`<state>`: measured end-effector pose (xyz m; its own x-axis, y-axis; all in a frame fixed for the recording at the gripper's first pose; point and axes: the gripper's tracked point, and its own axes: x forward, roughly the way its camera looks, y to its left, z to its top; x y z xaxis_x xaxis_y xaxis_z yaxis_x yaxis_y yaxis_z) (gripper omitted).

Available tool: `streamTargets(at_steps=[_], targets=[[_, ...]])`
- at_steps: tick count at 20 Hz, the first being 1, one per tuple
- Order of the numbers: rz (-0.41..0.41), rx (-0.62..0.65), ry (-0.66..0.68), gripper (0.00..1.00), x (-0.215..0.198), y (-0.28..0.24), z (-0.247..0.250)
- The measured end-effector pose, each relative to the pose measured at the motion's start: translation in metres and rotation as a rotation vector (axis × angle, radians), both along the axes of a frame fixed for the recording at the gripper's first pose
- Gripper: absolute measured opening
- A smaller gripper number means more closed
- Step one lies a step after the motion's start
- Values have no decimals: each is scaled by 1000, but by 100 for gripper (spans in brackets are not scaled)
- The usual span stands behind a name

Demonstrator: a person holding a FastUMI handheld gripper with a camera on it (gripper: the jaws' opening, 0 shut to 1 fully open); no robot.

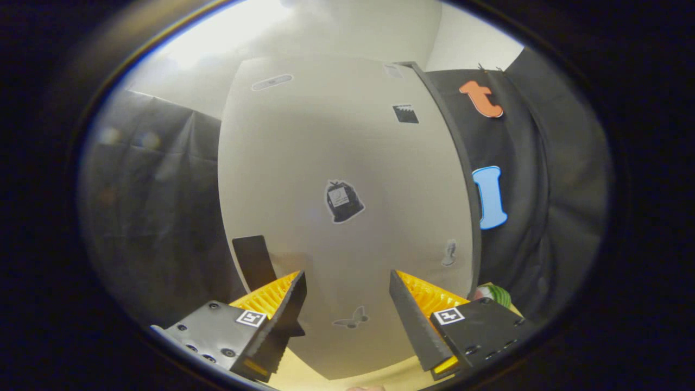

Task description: Open the shoe cabinet door, grab the shoes and put them into the shoe cabinet, then close the shoe cabinet door.

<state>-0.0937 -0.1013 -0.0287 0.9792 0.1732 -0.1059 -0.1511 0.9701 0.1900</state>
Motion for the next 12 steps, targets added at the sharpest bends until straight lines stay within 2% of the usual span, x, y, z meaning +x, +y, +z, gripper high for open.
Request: streamTargets(at_steps=[5,12], targets=[[-47,40,4,95,38,7,-3],[-89,3,-14,95,56,27,-10]])
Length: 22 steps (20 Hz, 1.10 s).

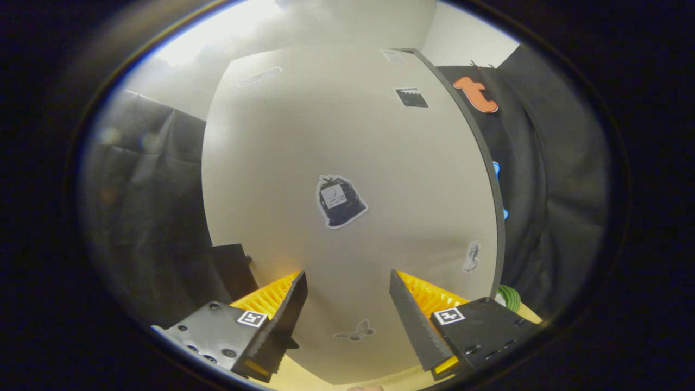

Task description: Open the shoe cabinet door, grab the shoes and put them into the shoe cabinet, then close the shoe cabinet door.

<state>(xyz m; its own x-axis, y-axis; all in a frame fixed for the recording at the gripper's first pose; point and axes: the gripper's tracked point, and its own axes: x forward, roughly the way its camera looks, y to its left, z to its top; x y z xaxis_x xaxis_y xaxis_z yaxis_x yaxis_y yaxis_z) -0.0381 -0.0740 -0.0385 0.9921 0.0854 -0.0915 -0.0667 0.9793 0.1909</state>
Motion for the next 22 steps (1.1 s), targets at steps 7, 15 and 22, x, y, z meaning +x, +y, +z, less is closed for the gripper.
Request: streamTargets(at_steps=[7,15,22], targets=[[-32,24,-2,95,38,2,-2],[-68,22,-7,95,52,5,-7],[-89,-11,-2,95,57,9,-9]])
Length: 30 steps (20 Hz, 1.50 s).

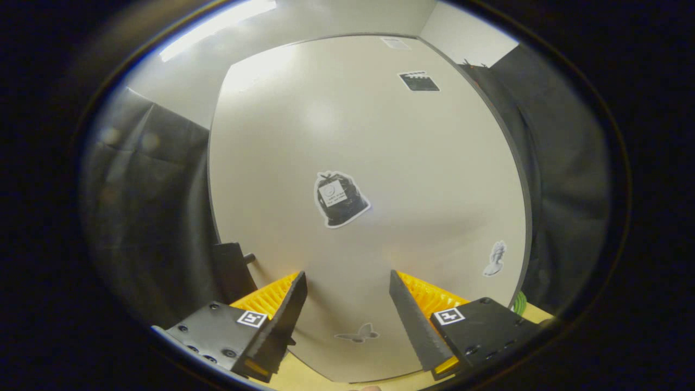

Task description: Open the shoe cabinet door, grab the shoes and put them into the shoe cabinet, then close the shoe cabinet door.

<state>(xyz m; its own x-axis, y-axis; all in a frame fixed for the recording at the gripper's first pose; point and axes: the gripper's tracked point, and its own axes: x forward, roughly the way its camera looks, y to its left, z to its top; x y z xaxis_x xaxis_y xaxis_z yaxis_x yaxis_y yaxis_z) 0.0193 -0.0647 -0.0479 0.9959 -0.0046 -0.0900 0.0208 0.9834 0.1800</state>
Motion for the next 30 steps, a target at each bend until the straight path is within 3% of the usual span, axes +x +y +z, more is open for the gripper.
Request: streamTargets(at_steps=[13,22,25,30], targets=[[1,-18,23,95,-2,1,-5],[9,-94,21,95,-48,-9,8],[42,-139,-6,95,-68,-26,20],[167,-200,-81,95,-100,-55,47]])
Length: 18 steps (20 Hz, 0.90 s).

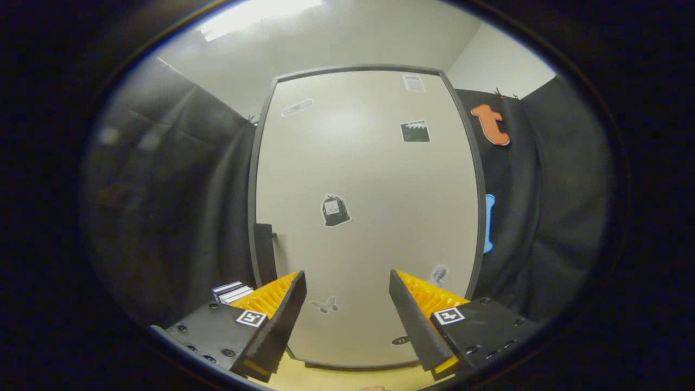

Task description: Open the shoe cabinet door, grab the shoes and put them into the shoe cabinet, then close the shoe cabinet door.

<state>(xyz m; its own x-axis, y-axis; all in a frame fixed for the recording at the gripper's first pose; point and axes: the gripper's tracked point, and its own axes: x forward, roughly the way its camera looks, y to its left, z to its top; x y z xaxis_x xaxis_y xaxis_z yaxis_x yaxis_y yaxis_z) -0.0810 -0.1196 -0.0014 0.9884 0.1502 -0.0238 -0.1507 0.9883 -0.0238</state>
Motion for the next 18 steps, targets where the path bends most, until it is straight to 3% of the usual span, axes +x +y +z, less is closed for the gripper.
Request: streamTargets(at_steps=[6,11,15,18], targets=[[117,-36,-74,96,-39,-48,30],[127,-36,-90,95,-56,-102,40],[44,33,-153,98,-39,-194,40],[-55,50,-118,98,-16,-296,-9]])
